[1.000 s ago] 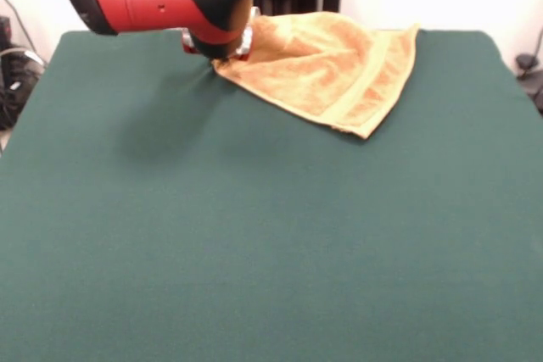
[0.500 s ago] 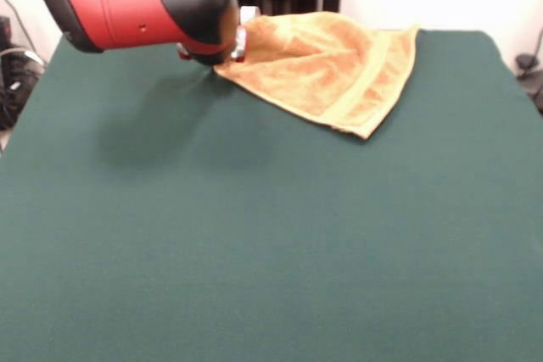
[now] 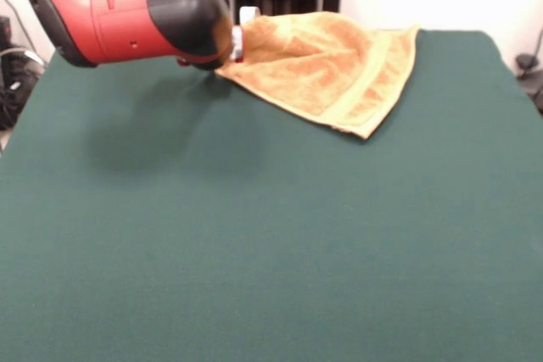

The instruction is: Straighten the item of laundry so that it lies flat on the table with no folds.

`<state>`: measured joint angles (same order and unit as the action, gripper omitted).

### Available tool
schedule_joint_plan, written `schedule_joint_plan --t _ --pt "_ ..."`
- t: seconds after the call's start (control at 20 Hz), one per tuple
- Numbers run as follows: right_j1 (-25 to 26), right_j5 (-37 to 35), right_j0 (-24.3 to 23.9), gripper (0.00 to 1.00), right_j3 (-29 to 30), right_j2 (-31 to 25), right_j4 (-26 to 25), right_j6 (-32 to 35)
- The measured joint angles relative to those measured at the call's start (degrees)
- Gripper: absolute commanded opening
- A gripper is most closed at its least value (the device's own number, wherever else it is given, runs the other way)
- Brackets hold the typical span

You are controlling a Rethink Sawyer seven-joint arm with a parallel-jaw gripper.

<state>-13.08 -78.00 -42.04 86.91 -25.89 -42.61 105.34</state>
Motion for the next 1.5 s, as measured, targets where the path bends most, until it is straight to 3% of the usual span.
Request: schedule_joint_plan --t 0.6,1.5 --pt "-1.4 1.2 0.3 0.00 1.3 -0.8 -1.9 -1.2" --pt "-12.1 22.0 0.6 0.00 6.0 -0.1 -4.3 -1.2"
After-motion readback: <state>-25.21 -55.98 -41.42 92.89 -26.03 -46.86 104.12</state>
